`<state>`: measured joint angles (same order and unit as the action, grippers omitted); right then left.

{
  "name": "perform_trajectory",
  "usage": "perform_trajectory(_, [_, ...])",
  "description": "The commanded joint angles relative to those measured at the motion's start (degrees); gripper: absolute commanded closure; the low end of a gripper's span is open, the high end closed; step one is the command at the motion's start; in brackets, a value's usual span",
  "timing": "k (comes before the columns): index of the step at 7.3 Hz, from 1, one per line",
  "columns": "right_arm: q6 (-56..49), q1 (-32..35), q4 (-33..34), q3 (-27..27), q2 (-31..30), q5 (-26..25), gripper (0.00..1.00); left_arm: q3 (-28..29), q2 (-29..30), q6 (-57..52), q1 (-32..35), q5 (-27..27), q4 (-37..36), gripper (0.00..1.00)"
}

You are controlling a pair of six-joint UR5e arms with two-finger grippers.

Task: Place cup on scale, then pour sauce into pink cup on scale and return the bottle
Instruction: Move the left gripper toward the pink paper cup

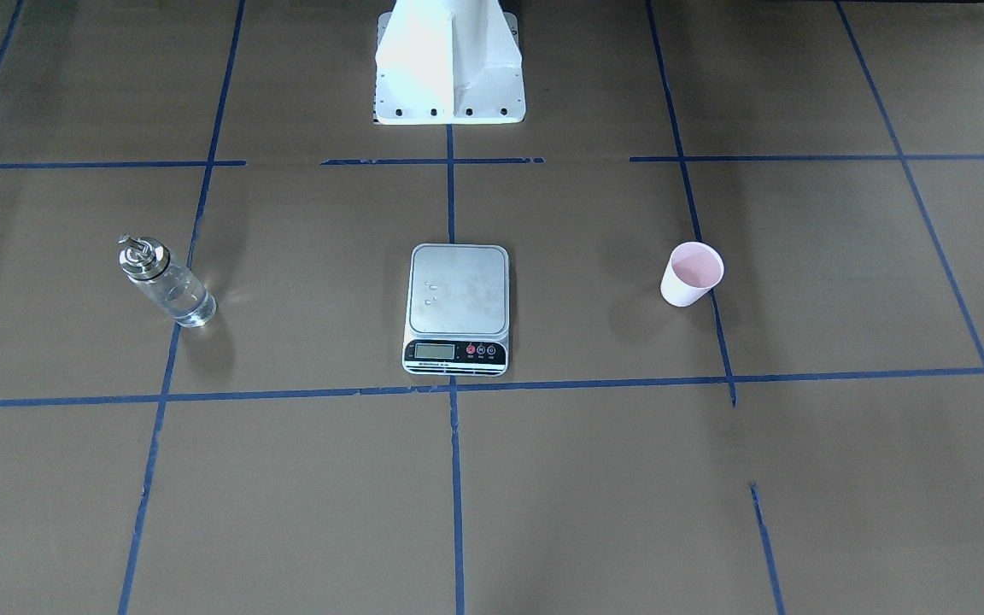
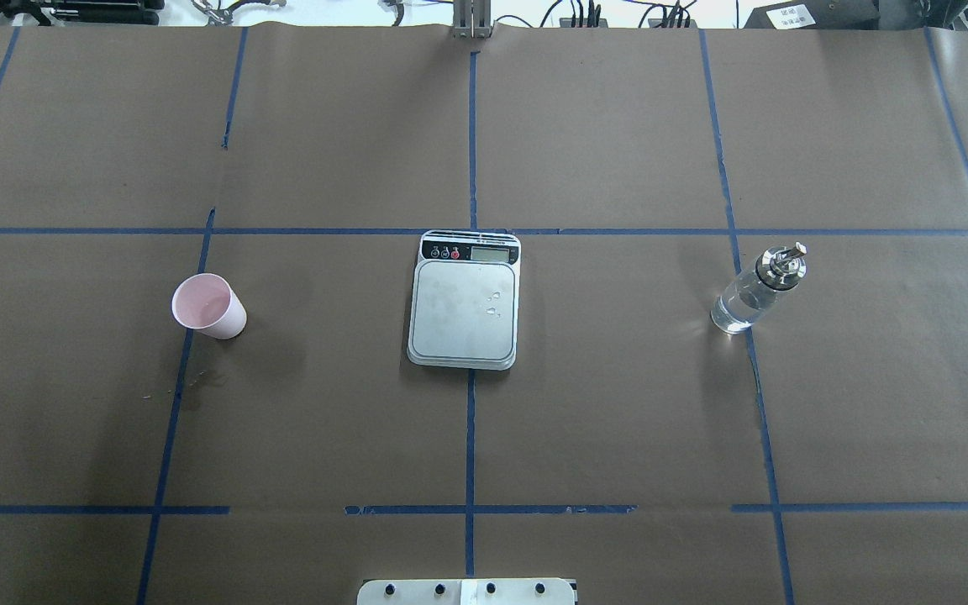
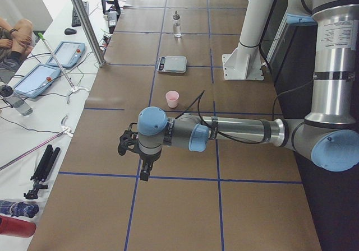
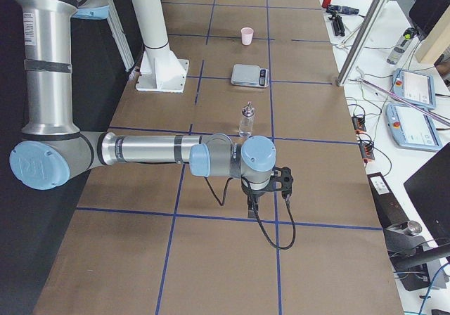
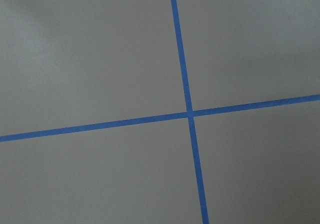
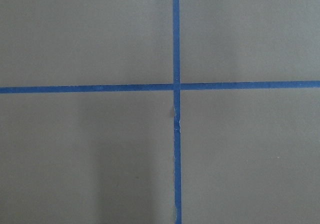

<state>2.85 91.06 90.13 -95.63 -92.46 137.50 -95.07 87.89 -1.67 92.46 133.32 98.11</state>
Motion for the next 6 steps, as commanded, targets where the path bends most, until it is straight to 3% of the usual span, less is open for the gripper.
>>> perform_trajectory(1, [0.1, 0.0, 0.0, -0.3, 0.0, 0.1, 0.00, -0.2, 0.0, 0.0, 0.0, 0.0, 0.0, 0.00])
perform_trajectory(3, [0.1, -0.1, -0.1, -0.6, 0.1, 0.2, 0.00, -2.3, 0.9, 0.1, -0.2, -0.2, 0.0, 0.00])
perform_trajectory(6, [0.2, -0.1, -0.1, -0.8, 0.1, 0.5, 0.00, -12.6, 2.1, 3.3, -3.7, -0.3, 0.0, 0.00])
